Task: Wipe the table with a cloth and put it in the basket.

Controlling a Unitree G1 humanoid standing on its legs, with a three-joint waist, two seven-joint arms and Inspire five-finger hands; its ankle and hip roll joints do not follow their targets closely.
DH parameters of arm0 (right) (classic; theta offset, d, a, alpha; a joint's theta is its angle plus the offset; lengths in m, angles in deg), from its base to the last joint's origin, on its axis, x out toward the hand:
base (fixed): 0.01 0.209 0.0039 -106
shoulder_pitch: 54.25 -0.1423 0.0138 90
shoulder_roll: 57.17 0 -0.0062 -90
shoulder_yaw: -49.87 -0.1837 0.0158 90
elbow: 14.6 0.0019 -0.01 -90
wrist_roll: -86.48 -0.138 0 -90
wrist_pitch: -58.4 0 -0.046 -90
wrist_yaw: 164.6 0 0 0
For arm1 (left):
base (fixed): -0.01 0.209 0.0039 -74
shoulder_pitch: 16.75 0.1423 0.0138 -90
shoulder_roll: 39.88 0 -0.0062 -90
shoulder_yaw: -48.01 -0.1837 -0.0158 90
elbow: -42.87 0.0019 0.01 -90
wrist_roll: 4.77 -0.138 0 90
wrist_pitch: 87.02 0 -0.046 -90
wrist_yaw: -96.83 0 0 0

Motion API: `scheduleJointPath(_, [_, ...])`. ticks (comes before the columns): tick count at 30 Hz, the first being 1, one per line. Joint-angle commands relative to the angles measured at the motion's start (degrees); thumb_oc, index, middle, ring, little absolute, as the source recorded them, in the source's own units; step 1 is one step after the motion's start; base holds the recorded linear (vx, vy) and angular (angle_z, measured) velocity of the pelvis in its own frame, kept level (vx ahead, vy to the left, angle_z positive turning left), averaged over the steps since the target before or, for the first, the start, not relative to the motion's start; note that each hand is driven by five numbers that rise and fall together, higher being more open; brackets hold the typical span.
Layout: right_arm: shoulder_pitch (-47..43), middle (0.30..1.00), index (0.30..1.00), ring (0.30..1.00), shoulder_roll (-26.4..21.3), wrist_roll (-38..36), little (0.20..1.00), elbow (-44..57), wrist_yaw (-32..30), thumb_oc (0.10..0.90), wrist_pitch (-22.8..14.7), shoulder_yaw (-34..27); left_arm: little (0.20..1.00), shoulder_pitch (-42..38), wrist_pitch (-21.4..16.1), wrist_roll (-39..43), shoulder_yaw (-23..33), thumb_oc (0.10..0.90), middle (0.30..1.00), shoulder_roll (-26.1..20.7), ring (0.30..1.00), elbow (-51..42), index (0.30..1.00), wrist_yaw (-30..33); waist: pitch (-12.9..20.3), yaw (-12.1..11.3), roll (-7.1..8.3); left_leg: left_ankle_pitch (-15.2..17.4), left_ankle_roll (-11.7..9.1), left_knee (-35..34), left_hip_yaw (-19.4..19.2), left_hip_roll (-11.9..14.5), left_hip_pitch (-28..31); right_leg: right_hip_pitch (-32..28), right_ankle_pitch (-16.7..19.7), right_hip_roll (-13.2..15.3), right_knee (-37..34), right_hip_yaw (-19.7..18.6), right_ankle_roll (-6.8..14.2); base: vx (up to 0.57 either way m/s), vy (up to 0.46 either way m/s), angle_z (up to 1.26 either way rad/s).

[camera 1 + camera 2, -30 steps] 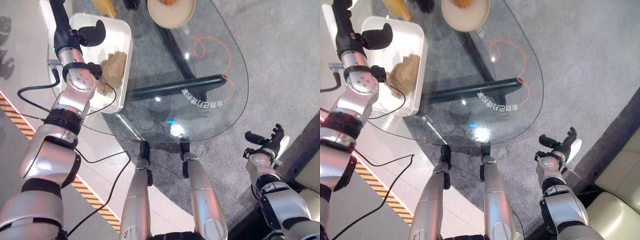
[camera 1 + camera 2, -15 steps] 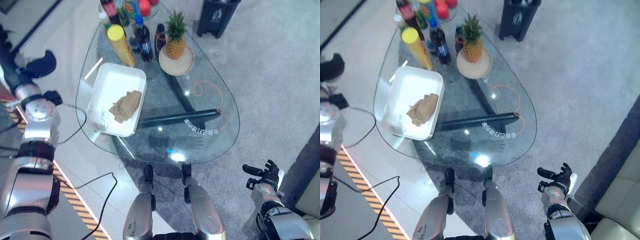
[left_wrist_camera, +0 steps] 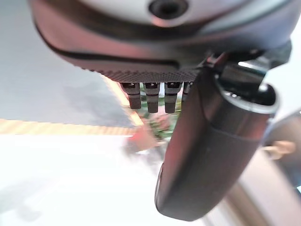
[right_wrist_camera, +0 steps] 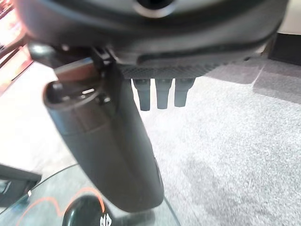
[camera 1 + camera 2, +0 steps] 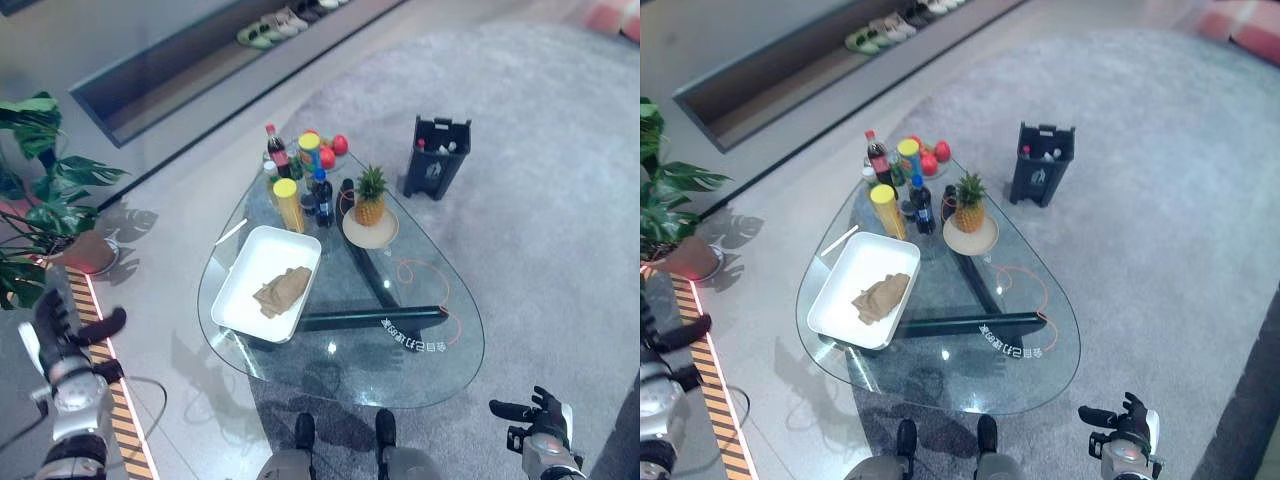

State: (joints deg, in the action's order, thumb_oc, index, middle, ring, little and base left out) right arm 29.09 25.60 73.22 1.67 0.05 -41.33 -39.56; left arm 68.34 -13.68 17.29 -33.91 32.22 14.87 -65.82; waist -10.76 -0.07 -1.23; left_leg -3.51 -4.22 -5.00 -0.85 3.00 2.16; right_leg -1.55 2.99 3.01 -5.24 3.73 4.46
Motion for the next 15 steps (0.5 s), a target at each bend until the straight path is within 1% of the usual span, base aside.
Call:
scheduleJointPath(1, [2.14,0.9,0.9,0.9,-2.01,5.3,0.9,-0.74,1.56,0.8,0.44,2.66,0.9,-0.48,-2.56,-3.37,0.91,0.8,0.9,-0.95,0.9,2.99,0.9,-2.88,3.1,-0.29,0.38,2.51,1.29,0.0,-0.39,-3.69,-0.48,-0.94,-2.52,-0.07,2.89,3.45,0.82,0.03,0.034,0.04])
scheduleJointPath(2, [2.21,0.9,0.9,0.9,-1.8,6.58,0.9,-0.87,2.43,0.8,0.59,3.66,0.9,0.26,-1.38,-2.83,-0.01,0.8,0.9,0.3,0.9,4.87,0.9,-5.0,3.43,-0.36,0.51,2.67,1.27,0.0,-0.57,-3.65,-0.05,-1.51,-2.42,-0.01,2.45,3.48,0.88,0.0,0.0,0.0])
scheduleJointPath(3, [2.22,0.9,0.9,0.9,-1.8,6.59,0.9,-0.87,2.43,0.8,0.58,3.66,0.9,0.26,-1.39,-2.81,-0.02,0.8,0.9,0.29,0.9,4.89,0.9,-5.03,3.42,-0.36,0.51,2.69,1.27,0.0,-0.57,-3.65,-0.01,-1.55,-2.41,-0.02,2.42,3.48,0.88,0.02,0.037,0.0])
scheduleJointPath(4, [2.41,0.9,0.9,0.9,-1.27,8.34,0.9,-1.06,3.93,0.8,0.87,4.87,0.9,1.02,0.55,-3.7,-1.3,0.8,0.9,2.21,0.9,7.81,0.9,-9.29,3.93,-0.31,0.71,2.91,1.29,0.0,-0.84,-3.62,0.42,-2.03,-2.25,0.09,1.92,3.48,1.01,0.0,0.0,0.0])
scheduleJointPath(5, [2.44,0.9,0.9,0.9,-1.12,8.55,0.9,-1.02,4.11,0.8,0.98,5.07,0.9,1.15,1.02,-4.16,-1.62,0.8,0.9,2.66,0.9,8.16,0.9,-10.08,4.02,-0.32,0.75,2.95,1.31,0.0,-0.92,-3.6,0.52,-2.15,-2.22,0.1,1.84,3.51,1.03,0.0,0.032,-0.01])
scheduleJointPath(8, [2.36,0.9,0.9,0.9,0.34,9.77,0.9,-1.43,6.95,0.8,2.23,6.45,0.9,1.96,3.09,-7.29,-5.47,0.8,0.9,6.88,0.9,11.68,0.9,-16.6,4.63,-0.18,0.9,3.32,1.56,0.0,-1.54,-3.46,1.38,-2.76,-2.59,0.18,2.15,3.82,1.1,0.0,0.024,0.0])
scheduleJointPath(9, [2.2,0.9,0.9,0.9,1.04,10.32,0.9,-2.02,7.6,0.8,3.22,6.54,0.9,2.02,4.43,-7.88,-7.38,0.8,0.9,8.93,0.9,11.99,0.9,-17.8,4.79,-0.11,0.85,3.44,1.73,0.0,-1.72,-3.49,1.83,-2.97,-2.76,0.16,2.49,3.87,1.04,0.0,0.039,0.0])
scheduleJointPath(11, [1.99,0.9,0.9,0.9,1.86,10.5,0.9,-3.02,8.4,0.8,4.74,6.78,0.9,1.66,6.24,-8.8,-9.73,0.8,0.9,11.05,0.9,12.15,0.9,-19.35,4.86,-0.12,0.86,3.65,1.96,0.0,-1.74,-3.52,2.33,-3.31,-3.0,0.18,2.71,3.91,0.97,0.0,0.018,0.0])
scheduleJointPath(13, [1.82,0.9,0.9,0.9,2.6,10.81,0.9,-3.76,8.68,0.8,5.83,6.92,0.9,1.38,6.76,-9.71,-11.48,0.8,0.9,12.42,0.9,12.44,0.9,-20.08,4.92,-0.05,0.92,3.91,2.22,0.0,-1.8,-3.56,2.81,-3.58,-3.13,0.12,2.93,3.95,0.96,0.0,0.0,0.0])
scheduleJointPath(15, [1.66,0.9,0.9,0.9,3.52,11.4,0.9,-4.87,8.62,0.8,6.39,7.23,0.9,1.08,8.77,-11.93,-13.27,0.8,0.9,13.4,0.9,12.65,0.9,-22.17,5.14,0.05,0.99,4.08,2.47,0.0,-1.88,-3.62,3.25,-3.92,-3.23,0.03,3.12,4.02,0.91,0.0,0.0,0.0])
